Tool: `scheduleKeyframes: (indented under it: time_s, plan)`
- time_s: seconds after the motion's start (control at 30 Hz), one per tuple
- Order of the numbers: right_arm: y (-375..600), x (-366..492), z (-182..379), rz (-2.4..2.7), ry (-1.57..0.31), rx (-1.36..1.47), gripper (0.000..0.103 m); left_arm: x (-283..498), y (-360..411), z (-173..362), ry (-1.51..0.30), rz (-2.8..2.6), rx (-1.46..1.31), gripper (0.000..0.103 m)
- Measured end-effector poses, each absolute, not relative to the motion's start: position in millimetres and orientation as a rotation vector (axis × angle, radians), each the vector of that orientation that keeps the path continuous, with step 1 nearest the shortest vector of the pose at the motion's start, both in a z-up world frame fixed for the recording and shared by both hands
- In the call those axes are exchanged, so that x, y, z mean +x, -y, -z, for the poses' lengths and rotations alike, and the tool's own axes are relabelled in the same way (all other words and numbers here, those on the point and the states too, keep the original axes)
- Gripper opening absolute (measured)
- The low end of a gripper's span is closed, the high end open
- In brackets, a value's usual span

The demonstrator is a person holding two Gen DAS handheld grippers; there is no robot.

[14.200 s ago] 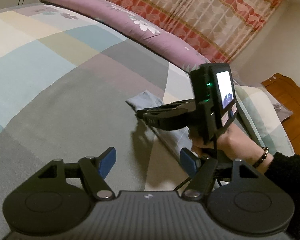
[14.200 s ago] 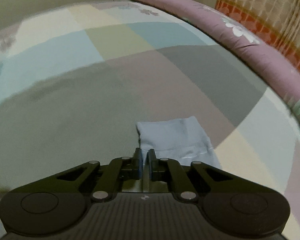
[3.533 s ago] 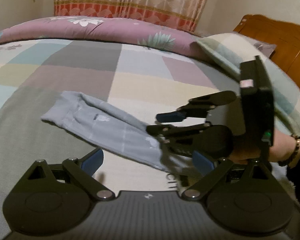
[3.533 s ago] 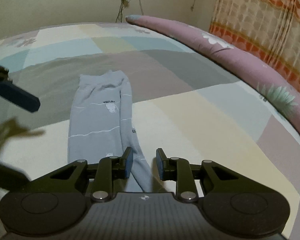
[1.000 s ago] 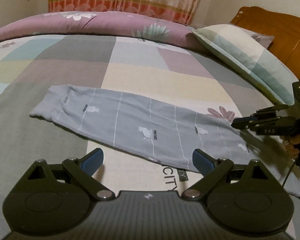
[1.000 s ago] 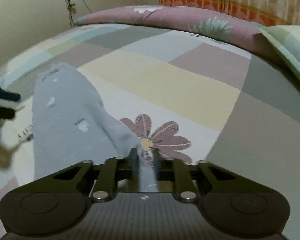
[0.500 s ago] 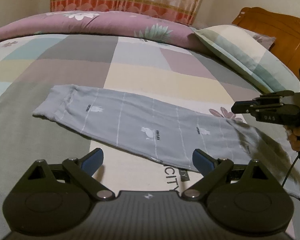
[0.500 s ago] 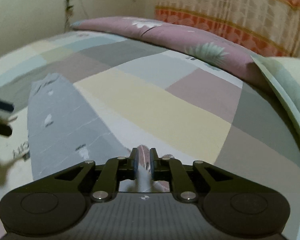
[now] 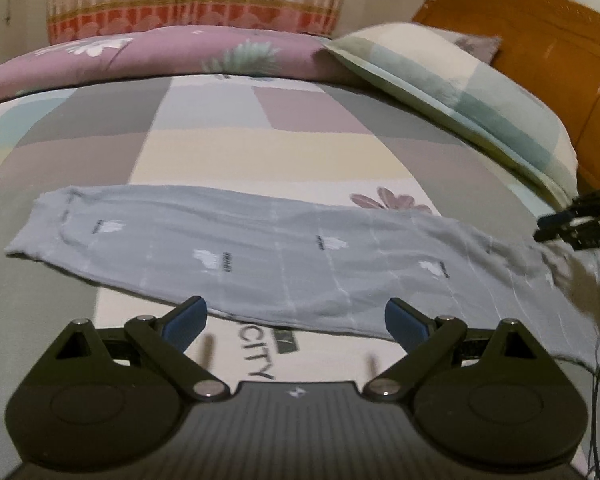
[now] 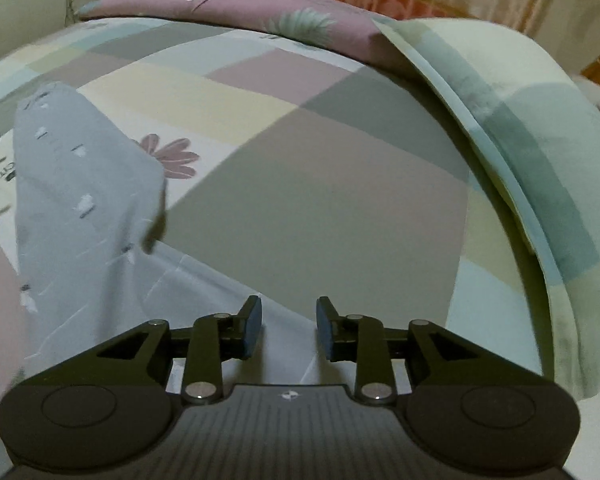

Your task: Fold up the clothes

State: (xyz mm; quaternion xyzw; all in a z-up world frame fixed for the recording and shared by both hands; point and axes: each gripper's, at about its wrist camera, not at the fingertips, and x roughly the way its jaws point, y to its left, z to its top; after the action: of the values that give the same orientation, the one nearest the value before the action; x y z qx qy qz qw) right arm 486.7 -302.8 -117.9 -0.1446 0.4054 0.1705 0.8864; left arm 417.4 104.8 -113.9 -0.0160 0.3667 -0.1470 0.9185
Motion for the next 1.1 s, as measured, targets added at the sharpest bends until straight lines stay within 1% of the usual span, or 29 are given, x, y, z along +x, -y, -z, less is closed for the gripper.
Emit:
scheduleKeyframes:
  time_s: [0.07, 0.1, 0.17, 0.2, 0.23, 0.27, 0.4, 0.5, 0.53, 0.6, 0.77, 0.9, 0.97, 1.0, 1.03, 1.1]
  plan:
    - [303, 493, 125, -0.387, -0.841, -0.29, 0.035, 417, -97, 114, -0.755, 0.316, -0.011, 0.095]
    - [300, 497, 129, -0.413, -0.841, -0.292, 0.037, 416, -94, 114, -0.753, 0.326, -0.004, 0.095]
    - [294, 500, 140, -0.463, -0.88, -0.333, 0.038, 415, -89, 113, -0.749, 0.345, 0.007, 0.095]
    - [293, 498, 139, -0.487, -0.877, -0.337, 0.03, 415, -87, 113, -0.747, 0.35, 0.011, 0.096]
    - [292, 497, 139, -0.511, -0.873, -0.341, 0.007, 415, -86, 113, -0.747, 0.353, 0.014, 0.096]
    - [293, 495, 137, -0.527, -0.877, -0.329, 0.002, 415, -86, 114, -0.748, 0.353, 0.016, 0.096]
    - [298, 494, 134, -0.453, -0.834, -0.331, 0.001, 417, -86, 116, -0.757, 0.345, 0.016, 0.096]
    - [313, 504, 130, -0.311, -0.805, -0.237, 0.002, 417, -88, 115, -0.754, 0.339, 0.008, 0.096]
    - [317, 507, 130, -0.281, -0.809, -0.205, 0.002, 417, -90, 115, -0.754, 0.338, 0.001, 0.096]
    - [313, 505, 126, -0.238, -0.796, -0.223, 0.008, 417, -93, 115, -0.754, 0.329, -0.007, 0.096]
    - [285, 497, 113, -0.352, -0.727, -0.211, 0.015, 418, -95, 117, -0.763, 0.316, -0.014, 0.096]
    - [265, 514, 125, -0.374, -0.768, -0.28, 0.018, 418, -96, 116, -0.759, 0.313, -0.013, 0.096]
    - [259, 510, 131, -0.393, -0.77, -0.309, 0.027, 417, -99, 115, -0.755, 0.315, -0.022, 0.096]
    - [257, 508, 133, -0.402, -0.772, -0.324, 0.038, 418, -99, 115, -0.756, 0.313, -0.025, 0.096]
    - [254, 505, 136, -0.411, -0.773, -0.339, 0.044, 418, -99, 116, -0.758, 0.31, -0.025, 0.096]
    - [248, 501, 141, -0.429, -0.775, -0.368, 0.044, 419, -99, 117, -0.763, 0.307, -0.022, 0.096]
